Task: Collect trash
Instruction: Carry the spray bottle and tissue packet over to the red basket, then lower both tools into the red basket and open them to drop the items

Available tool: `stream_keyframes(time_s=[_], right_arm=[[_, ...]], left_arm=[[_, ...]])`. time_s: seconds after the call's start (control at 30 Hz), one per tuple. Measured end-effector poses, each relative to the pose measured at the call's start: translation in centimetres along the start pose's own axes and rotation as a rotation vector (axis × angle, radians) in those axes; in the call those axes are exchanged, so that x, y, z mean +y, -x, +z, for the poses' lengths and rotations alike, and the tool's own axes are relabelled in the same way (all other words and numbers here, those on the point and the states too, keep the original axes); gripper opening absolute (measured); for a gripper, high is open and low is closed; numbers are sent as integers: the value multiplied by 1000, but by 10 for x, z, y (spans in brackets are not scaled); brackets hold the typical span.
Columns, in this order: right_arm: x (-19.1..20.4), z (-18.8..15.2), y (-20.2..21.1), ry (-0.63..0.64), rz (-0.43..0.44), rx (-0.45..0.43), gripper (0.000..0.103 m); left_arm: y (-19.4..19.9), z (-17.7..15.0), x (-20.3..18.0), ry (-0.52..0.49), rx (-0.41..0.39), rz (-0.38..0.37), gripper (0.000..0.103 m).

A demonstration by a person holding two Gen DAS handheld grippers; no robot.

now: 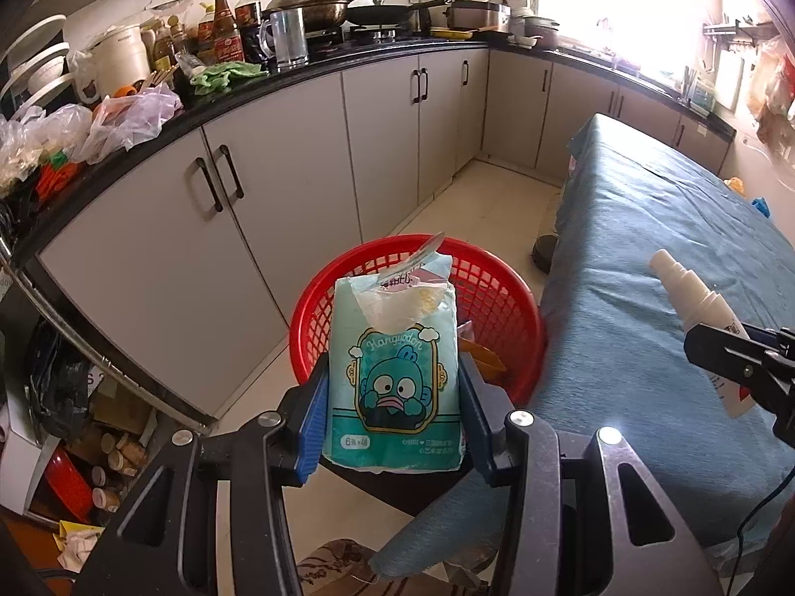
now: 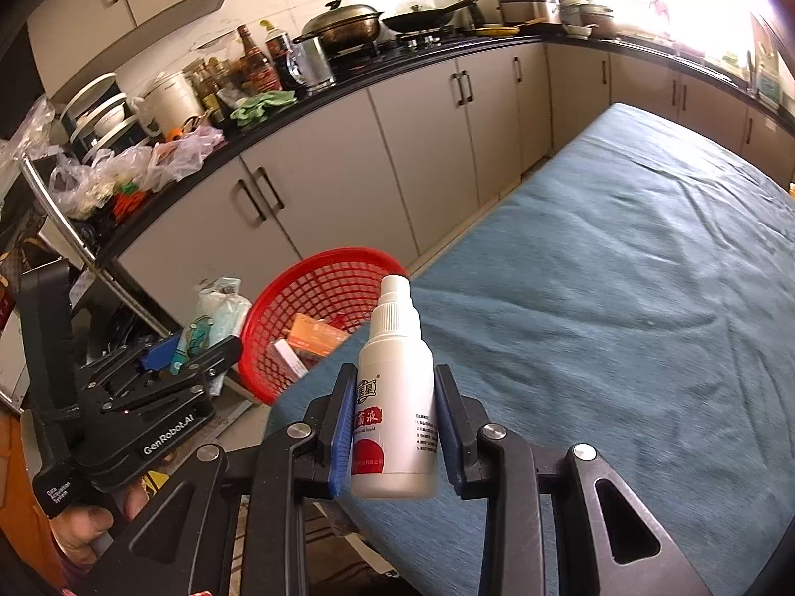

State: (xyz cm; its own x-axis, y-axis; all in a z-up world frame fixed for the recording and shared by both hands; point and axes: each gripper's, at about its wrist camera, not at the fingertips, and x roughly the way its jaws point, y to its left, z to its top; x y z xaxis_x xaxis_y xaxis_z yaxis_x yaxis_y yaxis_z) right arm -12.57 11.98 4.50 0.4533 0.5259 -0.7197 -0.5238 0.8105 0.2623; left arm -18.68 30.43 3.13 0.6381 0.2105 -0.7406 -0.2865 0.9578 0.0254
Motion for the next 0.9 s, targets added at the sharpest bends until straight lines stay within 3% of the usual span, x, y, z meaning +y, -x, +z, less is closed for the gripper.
stream_keyframes(time_s=[0.9], right_arm=[[29, 22, -40, 39, 71, 33, 33]], left_arm=[[-32, 16, 39, 59, 28, 21, 46]])
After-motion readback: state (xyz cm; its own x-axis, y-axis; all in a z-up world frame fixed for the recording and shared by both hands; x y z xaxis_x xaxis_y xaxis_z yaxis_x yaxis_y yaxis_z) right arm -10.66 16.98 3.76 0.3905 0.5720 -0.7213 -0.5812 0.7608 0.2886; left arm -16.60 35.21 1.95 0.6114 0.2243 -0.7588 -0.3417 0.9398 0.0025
